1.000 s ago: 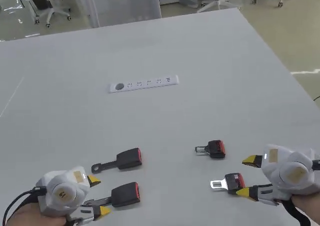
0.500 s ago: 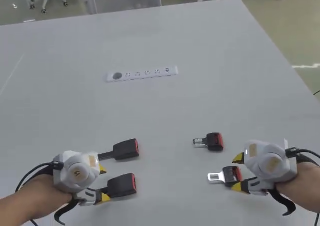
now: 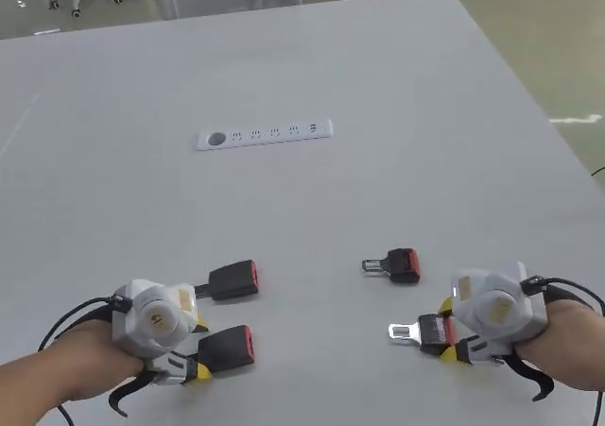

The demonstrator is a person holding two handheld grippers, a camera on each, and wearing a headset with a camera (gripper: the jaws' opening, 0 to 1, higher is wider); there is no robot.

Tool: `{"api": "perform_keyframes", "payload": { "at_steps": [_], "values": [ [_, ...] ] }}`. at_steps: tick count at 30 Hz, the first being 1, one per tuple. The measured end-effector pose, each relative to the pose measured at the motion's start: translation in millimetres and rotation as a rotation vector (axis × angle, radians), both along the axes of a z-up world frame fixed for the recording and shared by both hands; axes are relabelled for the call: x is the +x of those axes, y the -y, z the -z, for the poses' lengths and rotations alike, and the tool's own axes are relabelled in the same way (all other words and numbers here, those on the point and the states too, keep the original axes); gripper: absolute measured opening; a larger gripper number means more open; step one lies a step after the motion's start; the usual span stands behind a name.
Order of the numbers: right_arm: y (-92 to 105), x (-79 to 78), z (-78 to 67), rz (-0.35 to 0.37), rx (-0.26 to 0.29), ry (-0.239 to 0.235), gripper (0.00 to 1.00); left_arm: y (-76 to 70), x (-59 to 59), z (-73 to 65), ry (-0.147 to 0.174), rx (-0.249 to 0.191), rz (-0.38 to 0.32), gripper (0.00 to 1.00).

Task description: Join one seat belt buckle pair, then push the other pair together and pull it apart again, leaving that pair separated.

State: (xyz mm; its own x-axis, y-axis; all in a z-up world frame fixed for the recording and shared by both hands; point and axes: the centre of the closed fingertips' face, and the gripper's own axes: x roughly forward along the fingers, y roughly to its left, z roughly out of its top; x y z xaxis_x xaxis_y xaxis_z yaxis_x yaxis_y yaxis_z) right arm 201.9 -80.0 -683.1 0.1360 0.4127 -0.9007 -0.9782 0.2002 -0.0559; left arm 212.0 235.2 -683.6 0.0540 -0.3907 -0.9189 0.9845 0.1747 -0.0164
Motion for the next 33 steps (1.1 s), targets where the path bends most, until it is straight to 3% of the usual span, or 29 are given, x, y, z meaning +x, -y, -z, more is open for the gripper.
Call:
{"api": "perform_keyframes", "payload": {
  "at_steps": [3, 17, 33],
  "values": [
    [0.2, -1.6, 0.5, -0.012, -0.002, -0.008, 0.35, 4.7, -5.2, -0.2, 0.0, 0.013, 0.07, 0.37],
    [-0.3, -1.6, 2.1, -0.042, 0.014, -0.046, 0.34, 8.2, -7.9, 0.2, 0.006, 0.069, 0.179, 0.33],
    [-2.2, -1.3, 2.6, -0.079, 0.008, -0.051, 0.34, 8.6, -7.4, 0.6, 0.0, 0.108, 0.232, 0.33]
  ]
}}
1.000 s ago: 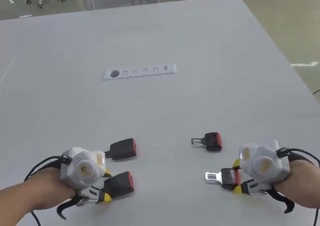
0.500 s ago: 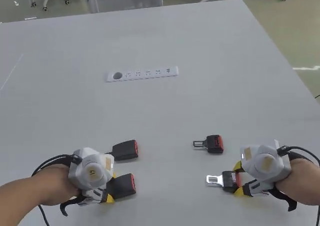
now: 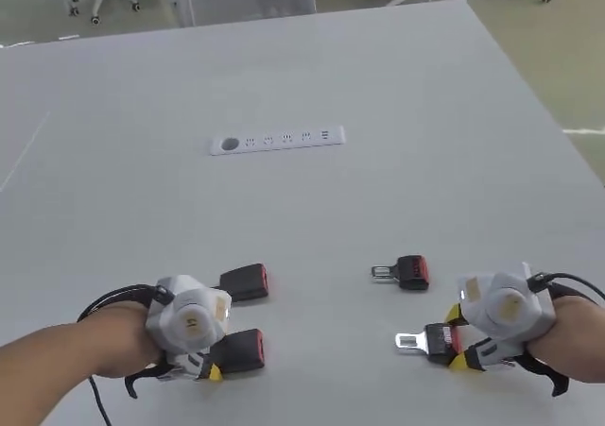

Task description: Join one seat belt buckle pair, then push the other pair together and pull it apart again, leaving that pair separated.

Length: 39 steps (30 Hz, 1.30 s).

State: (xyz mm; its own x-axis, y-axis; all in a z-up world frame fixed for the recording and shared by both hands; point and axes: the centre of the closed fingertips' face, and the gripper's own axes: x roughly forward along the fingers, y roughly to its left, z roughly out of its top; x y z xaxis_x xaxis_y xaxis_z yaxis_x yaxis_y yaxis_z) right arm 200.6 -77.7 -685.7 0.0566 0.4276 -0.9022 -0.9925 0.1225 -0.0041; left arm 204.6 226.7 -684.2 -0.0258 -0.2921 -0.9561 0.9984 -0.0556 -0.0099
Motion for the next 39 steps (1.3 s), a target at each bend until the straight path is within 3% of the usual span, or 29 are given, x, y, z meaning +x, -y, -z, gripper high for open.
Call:
{"api": "perform_keyframes", "payload": {
  "at_steps": [23, 32, 39],
  "values": [
    [-2.4, 0.4, -1.5, 0.017, 0.014, 0.009, 0.34, 0.3, 0.6, -0.1, 0.0, 0.036, 0.043, 0.33],
    [-17.2, -5.2, -1.7, 0.01, 0.028, 0.014, 0.34, 0.2, 0.7, 0.0, 0.0, 0.032, 0.043, 0.33],
    [-43.8, -7.4, -2.4, 0.0, 0.075, 0.016, 0.34, 0.8, 0.5, 0.2, 0.003, 0.033, 0.041, 0.33]
  ]
}}
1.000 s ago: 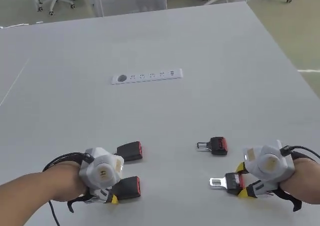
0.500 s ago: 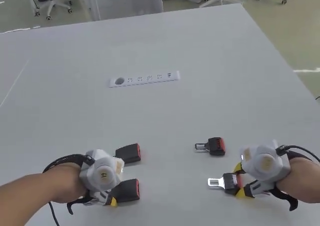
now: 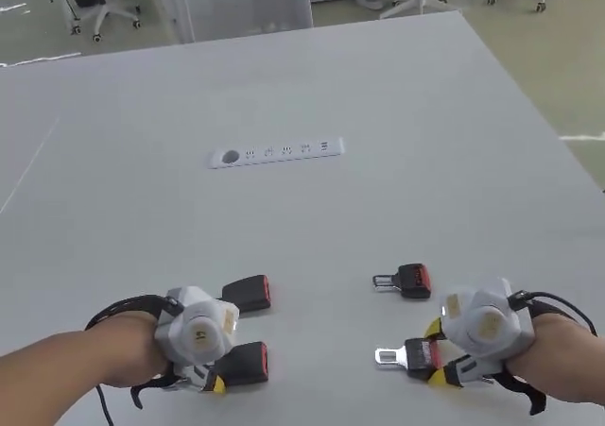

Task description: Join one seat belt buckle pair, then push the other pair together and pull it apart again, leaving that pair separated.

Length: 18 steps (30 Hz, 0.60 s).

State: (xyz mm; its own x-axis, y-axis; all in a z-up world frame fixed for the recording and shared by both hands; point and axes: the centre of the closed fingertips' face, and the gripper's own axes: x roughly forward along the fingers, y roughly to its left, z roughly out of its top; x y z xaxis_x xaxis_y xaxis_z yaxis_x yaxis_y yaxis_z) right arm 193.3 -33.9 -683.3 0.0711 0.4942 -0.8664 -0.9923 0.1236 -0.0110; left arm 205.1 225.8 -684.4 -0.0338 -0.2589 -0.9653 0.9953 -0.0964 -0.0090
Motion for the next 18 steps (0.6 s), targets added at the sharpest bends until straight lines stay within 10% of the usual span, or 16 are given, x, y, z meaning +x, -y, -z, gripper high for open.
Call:
{"api": "perform_keyframes", "payload": {
  "at_steps": [18],
  "values": [
    [-85.2, 4.6, 0.0, -0.016, 0.105, 0.017, 0.34, 0.1, 0.1, 1.4, 0.002, 0.037, 0.036, 0.33]
  ]
}}
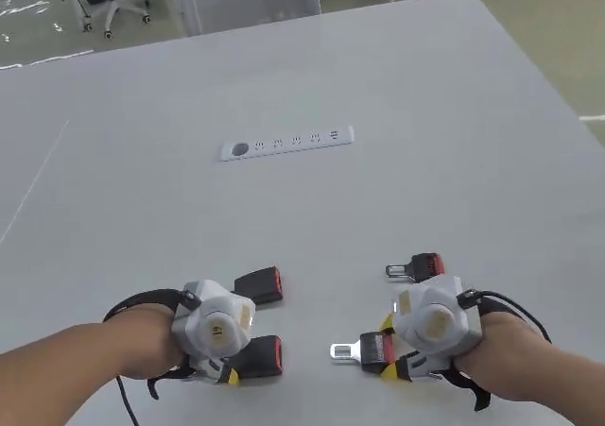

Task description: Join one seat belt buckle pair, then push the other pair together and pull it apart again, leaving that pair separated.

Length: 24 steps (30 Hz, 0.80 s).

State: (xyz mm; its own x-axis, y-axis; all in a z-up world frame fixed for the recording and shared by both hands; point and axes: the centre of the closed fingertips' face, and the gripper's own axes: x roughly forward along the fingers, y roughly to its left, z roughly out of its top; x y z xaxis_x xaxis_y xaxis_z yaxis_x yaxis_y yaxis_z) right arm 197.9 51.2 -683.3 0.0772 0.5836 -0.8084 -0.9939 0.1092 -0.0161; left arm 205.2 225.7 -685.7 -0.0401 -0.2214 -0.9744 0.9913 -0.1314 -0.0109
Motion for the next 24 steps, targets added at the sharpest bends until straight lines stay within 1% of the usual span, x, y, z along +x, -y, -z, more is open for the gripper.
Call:
{"api": "perform_keyframes", "payload": {
  "at_steps": [9, 13, 16, 24],
  "values": [
    [-34.6, -1.3, -0.6, -0.025, 0.013, 0.001, 0.34, 0.0, 0.3, 0.0, 0.0, -0.005, 0.001, 0.33],
    [-47.3, 2.2, -0.5, -0.03, 0.014, 0.006, 0.34, 0.3, 0.4, 0.2, 0.002, -0.003, 0.002, 0.33],
    [-53.0, 5.2, -0.4, -0.03, 0.015, 0.008, 0.34, 0.2, 0.3, 0.2, 0.001, -0.001, 0.002, 0.33],
    [-64.4, 5.8, -0.8, -0.049, 0.014, 0.022, 0.34, -0.2, 0.5, 0.1, -0.001, -0.002, -0.001, 0.33]
  ]
}}
